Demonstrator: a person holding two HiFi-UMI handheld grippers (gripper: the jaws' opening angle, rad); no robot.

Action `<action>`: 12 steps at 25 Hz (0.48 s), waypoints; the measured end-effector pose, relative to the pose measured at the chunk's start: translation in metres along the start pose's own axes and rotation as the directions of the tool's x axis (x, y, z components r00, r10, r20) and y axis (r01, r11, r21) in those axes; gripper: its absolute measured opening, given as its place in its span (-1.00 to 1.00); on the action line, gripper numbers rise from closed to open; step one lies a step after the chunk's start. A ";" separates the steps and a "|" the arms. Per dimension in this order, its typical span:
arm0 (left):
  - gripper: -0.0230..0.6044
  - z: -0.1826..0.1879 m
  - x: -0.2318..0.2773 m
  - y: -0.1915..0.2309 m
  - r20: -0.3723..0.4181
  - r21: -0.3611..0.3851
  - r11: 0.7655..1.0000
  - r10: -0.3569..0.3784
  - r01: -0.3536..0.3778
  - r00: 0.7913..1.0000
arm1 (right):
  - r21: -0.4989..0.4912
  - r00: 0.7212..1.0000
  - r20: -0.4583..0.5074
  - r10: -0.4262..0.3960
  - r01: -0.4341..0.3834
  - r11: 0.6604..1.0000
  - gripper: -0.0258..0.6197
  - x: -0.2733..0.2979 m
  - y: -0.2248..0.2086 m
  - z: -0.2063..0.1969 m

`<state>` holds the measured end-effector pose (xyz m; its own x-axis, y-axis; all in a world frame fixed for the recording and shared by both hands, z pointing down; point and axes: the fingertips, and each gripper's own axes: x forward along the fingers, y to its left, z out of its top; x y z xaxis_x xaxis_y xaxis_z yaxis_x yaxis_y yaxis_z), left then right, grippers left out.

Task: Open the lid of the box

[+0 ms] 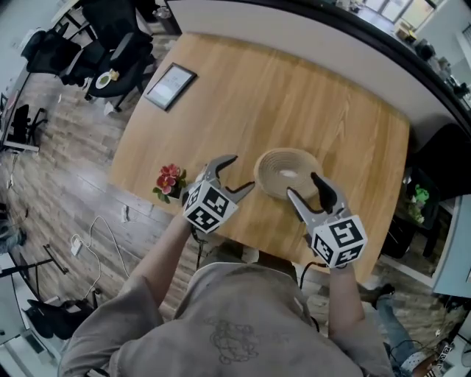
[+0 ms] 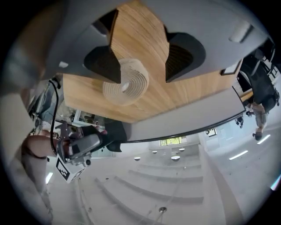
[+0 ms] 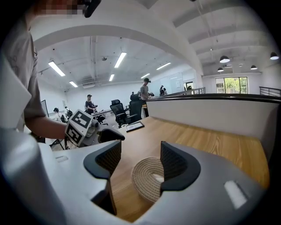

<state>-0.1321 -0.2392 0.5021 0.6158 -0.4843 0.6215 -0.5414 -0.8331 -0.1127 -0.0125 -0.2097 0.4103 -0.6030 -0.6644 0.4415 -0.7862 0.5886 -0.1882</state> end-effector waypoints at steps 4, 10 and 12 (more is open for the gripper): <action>0.10 -0.031 0.032 -0.006 -0.056 0.050 0.996 -0.077 0.080 0.995 | 0.007 0.998 -0.065 -0.003 0.003 1.000 -0.09 0.016 0.000 -0.025; 0.10 -0.074 0.082 -0.013 -0.171 0.134 0.977 -0.141 0.165 0.975 | 0.006 0.988 -0.152 -0.004 0.005 1.000 -0.09 0.042 -0.011 -0.064; 0.10 -0.087 0.094 -0.017 -0.198 0.143 0.971 -0.161 0.191 0.967 | 0.004 0.984 -0.177 -0.017 0.018 1.000 -0.09 0.049 -0.014 -0.078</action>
<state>-0.1149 -0.2476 0.6299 0.5693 -0.2811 0.7726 -0.3261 -0.9399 -0.1017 -0.0208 -0.2145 0.5030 -0.5563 -0.5819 0.5932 -0.7974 0.5748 -0.1839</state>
